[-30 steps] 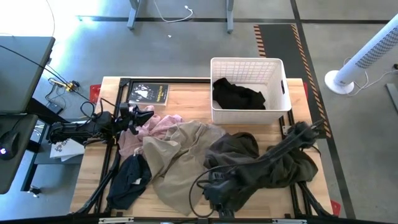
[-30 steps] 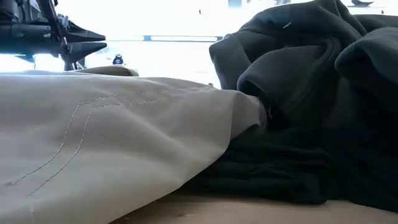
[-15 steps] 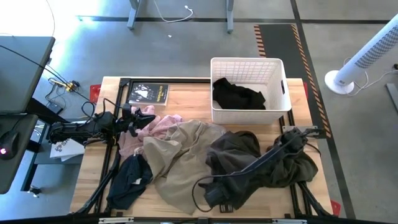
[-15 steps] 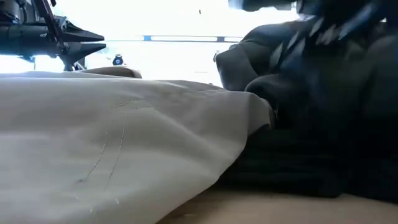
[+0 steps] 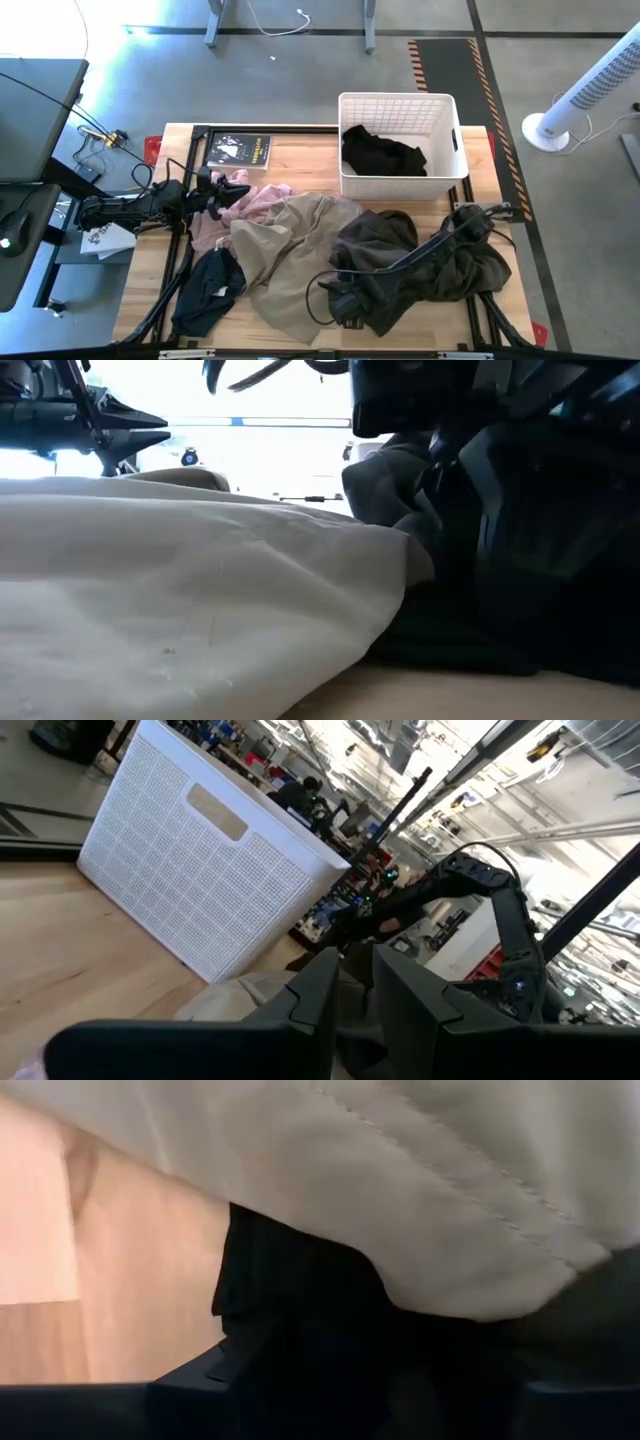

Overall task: Sort clothes
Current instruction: Put the black shorts into the laundry bin

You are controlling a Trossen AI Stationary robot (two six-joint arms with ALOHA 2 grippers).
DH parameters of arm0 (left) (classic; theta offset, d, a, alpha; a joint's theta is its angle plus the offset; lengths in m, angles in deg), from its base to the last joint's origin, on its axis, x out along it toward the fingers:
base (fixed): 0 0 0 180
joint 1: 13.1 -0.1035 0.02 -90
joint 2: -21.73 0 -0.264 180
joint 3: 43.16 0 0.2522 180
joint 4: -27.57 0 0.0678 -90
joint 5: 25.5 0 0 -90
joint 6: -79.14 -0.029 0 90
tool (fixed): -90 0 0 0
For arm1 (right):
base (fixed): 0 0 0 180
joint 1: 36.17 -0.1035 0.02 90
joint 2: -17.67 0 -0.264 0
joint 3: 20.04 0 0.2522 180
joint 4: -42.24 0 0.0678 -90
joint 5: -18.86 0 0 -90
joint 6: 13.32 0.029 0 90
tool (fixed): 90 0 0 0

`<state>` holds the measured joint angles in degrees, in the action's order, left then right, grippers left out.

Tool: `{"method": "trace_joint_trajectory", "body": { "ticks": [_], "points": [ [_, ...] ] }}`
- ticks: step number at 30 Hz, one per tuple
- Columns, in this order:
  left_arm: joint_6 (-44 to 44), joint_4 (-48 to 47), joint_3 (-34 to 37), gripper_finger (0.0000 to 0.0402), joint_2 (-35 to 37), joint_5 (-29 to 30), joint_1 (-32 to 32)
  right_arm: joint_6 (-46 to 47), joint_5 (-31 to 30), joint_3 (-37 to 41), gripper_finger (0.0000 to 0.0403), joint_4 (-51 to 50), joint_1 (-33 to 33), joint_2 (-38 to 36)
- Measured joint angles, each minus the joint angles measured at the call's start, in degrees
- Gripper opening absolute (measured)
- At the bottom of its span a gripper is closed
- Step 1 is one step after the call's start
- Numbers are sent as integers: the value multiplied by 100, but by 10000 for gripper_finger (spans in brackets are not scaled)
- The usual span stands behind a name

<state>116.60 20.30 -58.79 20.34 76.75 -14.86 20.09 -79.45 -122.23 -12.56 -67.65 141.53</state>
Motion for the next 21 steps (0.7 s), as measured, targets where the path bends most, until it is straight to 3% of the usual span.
{"method": "trace_joint_trajectory", "body": {
  "ticks": [3,9,16,21],
  "points": [
    [43,-47,0,62,0,0,2,14,164,264,171,275,13,-16],
    [48,-77,0,62,0,-7,2,5,722,16,23,25,80,-66],
    [50,-75,0,62,0,22,2,-258,1583,-1513,17,-1218,183,-662],
    [97,-89,0,62,0,7,2,-825,1392,-2926,7,-1805,177,-1043]
  ]
}}
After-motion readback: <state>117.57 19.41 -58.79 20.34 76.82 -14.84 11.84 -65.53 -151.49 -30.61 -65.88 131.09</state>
